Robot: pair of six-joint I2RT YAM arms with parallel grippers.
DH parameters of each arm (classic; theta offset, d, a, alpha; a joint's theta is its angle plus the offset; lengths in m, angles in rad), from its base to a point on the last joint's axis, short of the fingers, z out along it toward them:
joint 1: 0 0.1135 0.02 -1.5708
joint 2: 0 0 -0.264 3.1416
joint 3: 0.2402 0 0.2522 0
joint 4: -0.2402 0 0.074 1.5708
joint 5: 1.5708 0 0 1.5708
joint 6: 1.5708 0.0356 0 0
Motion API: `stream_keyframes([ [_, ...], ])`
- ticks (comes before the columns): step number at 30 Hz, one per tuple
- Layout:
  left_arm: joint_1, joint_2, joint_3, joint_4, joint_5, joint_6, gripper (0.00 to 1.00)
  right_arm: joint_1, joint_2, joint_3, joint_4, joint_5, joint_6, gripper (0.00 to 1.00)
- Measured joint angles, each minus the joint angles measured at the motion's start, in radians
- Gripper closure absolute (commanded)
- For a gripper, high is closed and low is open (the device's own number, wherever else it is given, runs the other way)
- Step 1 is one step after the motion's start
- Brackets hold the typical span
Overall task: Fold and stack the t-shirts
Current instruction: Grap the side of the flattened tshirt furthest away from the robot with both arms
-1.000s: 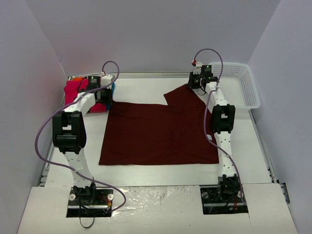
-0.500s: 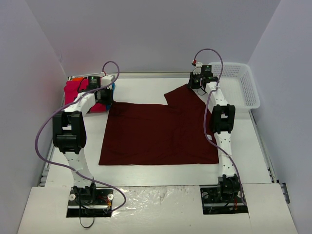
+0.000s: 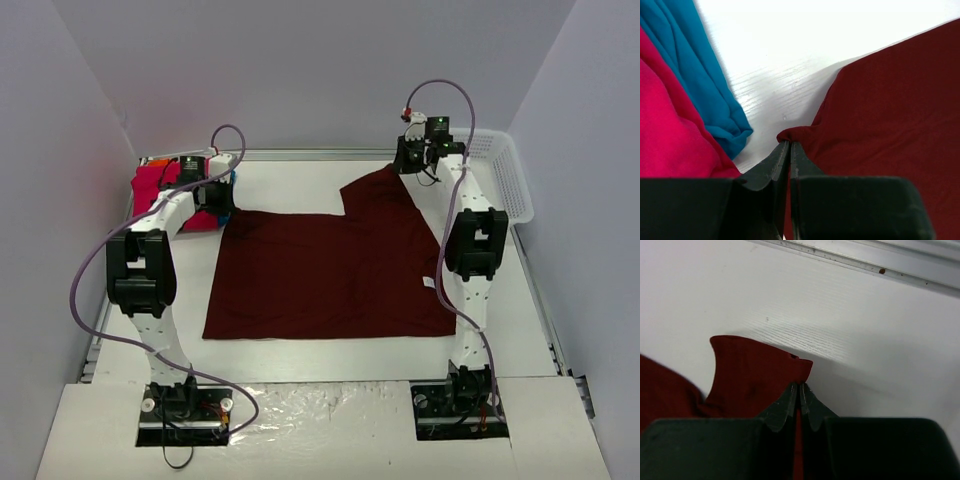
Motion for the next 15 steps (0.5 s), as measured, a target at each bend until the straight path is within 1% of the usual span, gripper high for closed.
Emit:
stream_keyframes([
  [3,0.0,-0.014,0.0,-0.002,0.026,0.0,0.98,-0.006,-0.089,-0.041,-0.016,-0.015,-0.01,1.0],
  [8,0.005,-0.045,0.0,-0.005,0.077,0.001,0.98,-0.017,-0.169,-0.087,-0.054,-0.032,-0.031,1.0],
  [15,0.056,-0.102,-0.048,-0.012,0.161,0.016,0.98,-0.026,-0.259,-0.245,-0.121,-0.048,-0.06,1.0],
])
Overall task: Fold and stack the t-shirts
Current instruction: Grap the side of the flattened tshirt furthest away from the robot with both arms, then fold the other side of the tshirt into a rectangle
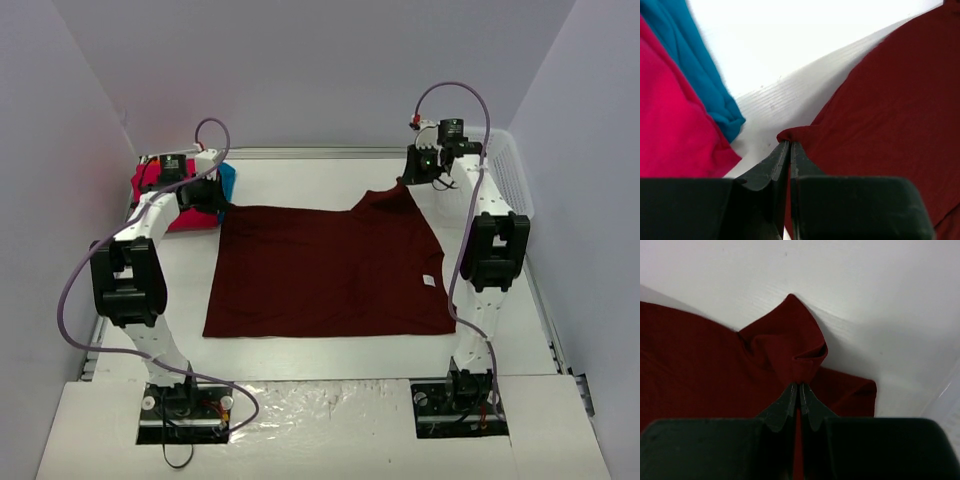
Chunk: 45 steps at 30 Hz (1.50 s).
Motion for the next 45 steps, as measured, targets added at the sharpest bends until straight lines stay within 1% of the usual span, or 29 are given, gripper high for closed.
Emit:
stream_keyframes([
  [8,0.051,-0.047,-0.074,-0.021,0.051,0.034,0.98,-0.006,-0.176,-0.171,-0.056,0.001,-0.037,1.0],
  [19,0.058,-0.176,-0.169,-0.044,0.107,0.096,0.98,-0.038,-0.372,-0.272,-0.155,0.011,-0.098,1.0],
  [23,0.071,-0.202,-0.203,-0.055,0.13,0.132,0.98,-0.051,-0.416,-0.327,-0.19,0.023,-0.118,1.0],
  [27,0.087,-0.226,-0.229,-0.1,0.15,0.187,0.98,-0.052,-0.455,-0.388,-0.223,0.03,-0.139,1.0],
  [37,0.09,-0.286,-0.277,-0.204,0.158,0.333,0.97,-0.052,-0.55,-0.514,-0.304,0.023,-0.206,1.0],
  [45,0.09,-0.343,-0.336,-0.258,0.158,0.413,0.98,-0.052,-0.603,-0.589,-0.344,0.026,-0.24,1.0],
])
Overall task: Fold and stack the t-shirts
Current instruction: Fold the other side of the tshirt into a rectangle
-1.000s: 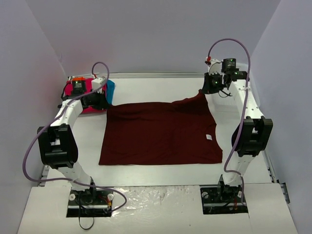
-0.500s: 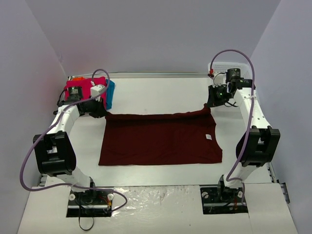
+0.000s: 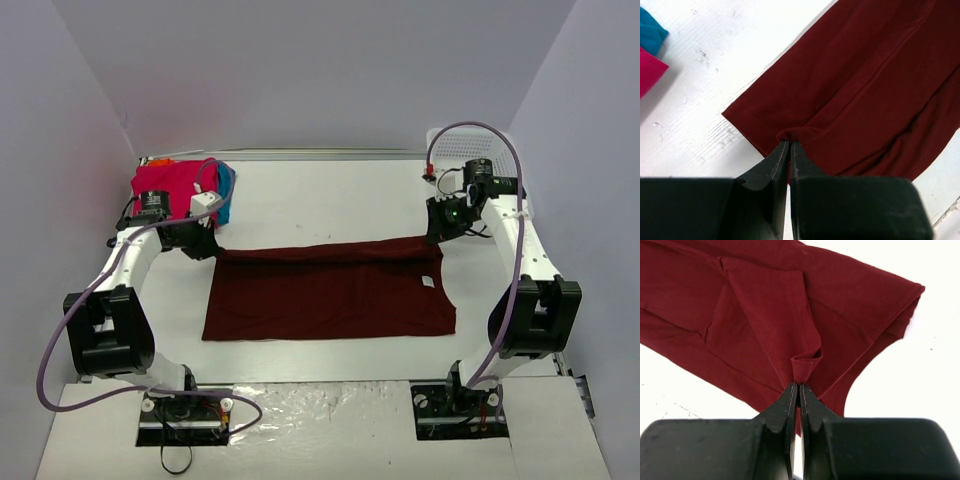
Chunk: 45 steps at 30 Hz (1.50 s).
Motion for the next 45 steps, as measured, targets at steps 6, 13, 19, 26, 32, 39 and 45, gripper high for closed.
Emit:
stream_keyframes([
  [6,0.0,-0.027,-0.026,-0.022,0.0,0.032,0.98,0.0,-0.039,-0.035,-0.014,0.012,-0.018,1.0],
  [13,0.0,-0.049,-0.058,-0.041,-0.004,0.062,0.98,0.0,-0.067,-0.082,-0.027,0.02,-0.038,1.0],
  [19,0.0,-0.058,-0.082,-0.047,-0.013,0.081,0.98,0.0,-0.076,-0.12,-0.042,0.021,-0.067,1.0],
  [26,-0.002,-0.067,-0.11,-0.069,-0.042,0.132,0.84,0.002,-0.038,-0.12,-0.109,0.02,-0.144,0.96],
  [32,-0.026,-0.035,-0.109,-0.163,-0.04,0.252,0.58,0.003,0.105,-0.136,-0.204,0.006,-0.248,0.57],
  [39,-0.073,0.027,-0.109,-0.256,-0.037,0.335,0.57,0.004,0.165,-0.138,-0.279,0.001,-0.318,0.52],
  [45,-0.074,0.003,-0.109,-0.234,-0.02,0.298,0.57,0.009,0.202,-0.013,-0.283,-0.021,-0.321,0.51],
])
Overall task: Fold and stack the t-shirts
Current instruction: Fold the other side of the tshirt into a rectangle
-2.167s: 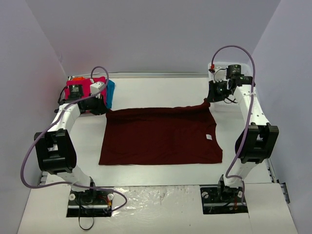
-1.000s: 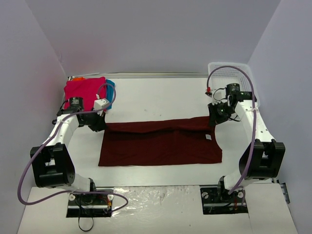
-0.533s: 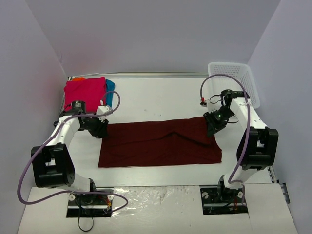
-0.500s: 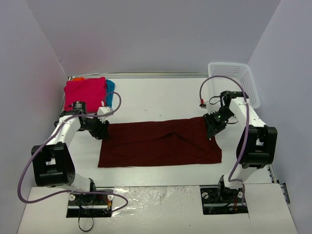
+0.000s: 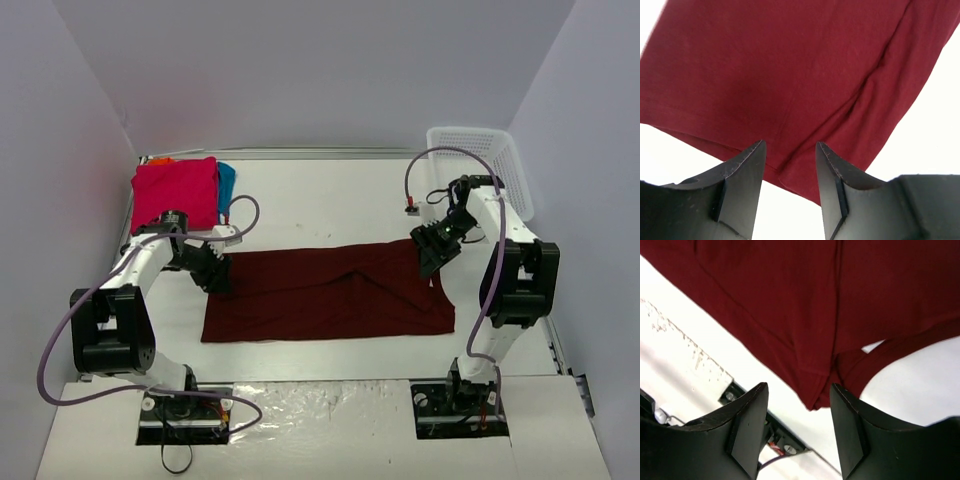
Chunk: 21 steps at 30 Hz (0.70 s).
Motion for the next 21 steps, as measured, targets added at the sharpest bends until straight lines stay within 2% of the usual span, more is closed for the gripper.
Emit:
stream_keyframes([
  [6,0.0,-0.072,0.001,0.063,0.025,-0.108,0.57,0.003,0.161,0.12,0.034,-0.053,-0.003,0.51],
  [13,0.013,-0.088,0.026,0.065,0.039,-0.158,0.57,0.041,0.385,0.269,0.062,-0.101,-0.008,0.51],
  [21,0.042,-0.092,0.026,0.064,0.033,-0.179,0.57,0.112,0.497,0.415,0.067,-0.127,-0.01,0.51],
])
